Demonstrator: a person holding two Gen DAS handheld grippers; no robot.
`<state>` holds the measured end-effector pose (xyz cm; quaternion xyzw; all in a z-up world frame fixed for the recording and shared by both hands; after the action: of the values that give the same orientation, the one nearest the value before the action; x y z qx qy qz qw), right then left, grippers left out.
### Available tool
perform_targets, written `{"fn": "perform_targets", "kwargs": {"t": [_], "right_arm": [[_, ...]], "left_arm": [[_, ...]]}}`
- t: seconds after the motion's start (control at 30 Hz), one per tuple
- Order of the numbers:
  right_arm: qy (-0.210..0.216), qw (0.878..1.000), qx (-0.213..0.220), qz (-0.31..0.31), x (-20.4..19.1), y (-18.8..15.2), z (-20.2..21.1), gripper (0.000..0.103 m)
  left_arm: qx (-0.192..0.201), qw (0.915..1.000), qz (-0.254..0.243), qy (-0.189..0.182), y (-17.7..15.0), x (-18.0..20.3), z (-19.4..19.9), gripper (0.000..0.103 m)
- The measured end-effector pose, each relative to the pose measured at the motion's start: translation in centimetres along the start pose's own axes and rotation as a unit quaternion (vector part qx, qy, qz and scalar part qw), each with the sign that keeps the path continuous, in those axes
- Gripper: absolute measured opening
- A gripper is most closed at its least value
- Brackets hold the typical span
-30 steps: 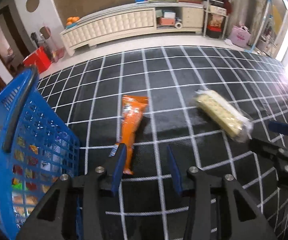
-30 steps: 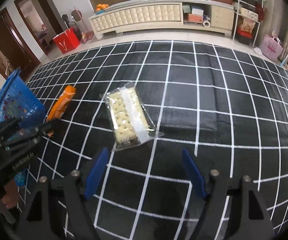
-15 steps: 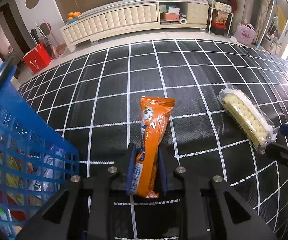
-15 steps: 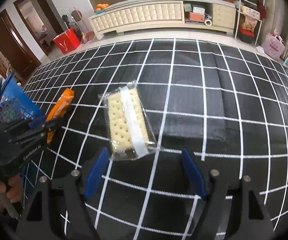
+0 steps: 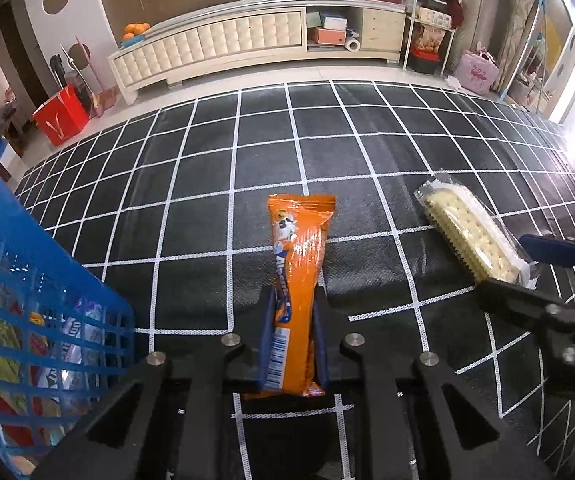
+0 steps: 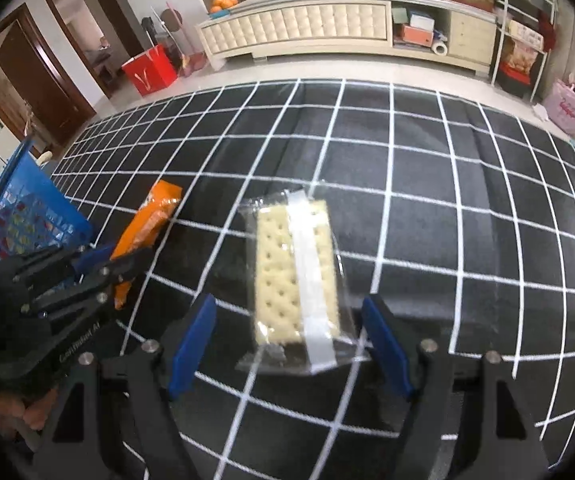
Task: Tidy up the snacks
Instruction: 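Grasp the orange snack bar with left tool while right tool grasps white cracker pack, then carry the orange bar and white cracker pack over the blue basket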
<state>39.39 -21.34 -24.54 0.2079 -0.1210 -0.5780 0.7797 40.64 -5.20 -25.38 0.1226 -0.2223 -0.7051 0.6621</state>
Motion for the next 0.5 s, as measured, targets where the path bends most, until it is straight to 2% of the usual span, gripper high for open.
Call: {"fn": "perform_targets", "kwargs": {"t": [0.07,0.2,0.23,0.3,0.5], "right_arm": [[-0.017,1.000,0.015,-0.010,0.1,0.1,0.0,0.079],[-0.018,1.000,0.022,-0.002,-0.5,-0.1,-0.3,0.078],[-0.018,1.000,0.024,0.004,-0.8,-0.1,-0.3,0.075],[-0.028,0.999,0.030,0.013,-1.2,-0.4,0.0,0.051],[-0.017,0.999,0.026,-0.009,-1.0,-1.3,0.9,0.046]], "left_arm": [[0.000,1.0000,0.001,-0.001,0.1,0.2,-0.2,0.015],[-0.001,1.0000,0.007,-0.001,0.1,0.1,-0.2,0.014],[-0.001,0.9999,0.013,0.000,0.2,0.2,-0.3,0.014],[0.000,0.9999,0.017,-0.003,0.0,0.1,-0.3,0.014],[0.013,0.9998,0.011,-0.013,-0.1,0.5,0.7,0.013]]}}
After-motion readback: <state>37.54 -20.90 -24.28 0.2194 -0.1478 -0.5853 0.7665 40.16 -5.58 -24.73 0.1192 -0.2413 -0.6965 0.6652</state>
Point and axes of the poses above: each gripper's, at about its wrist camera, not at the fingertips, and z roughly against the way its jaws point, x to its right, y to its top, the point moved 3 cm from there along -z, roughly the way its jaws point, and after that the axes turned 12 degrees about -y, right-handed, at the moved point
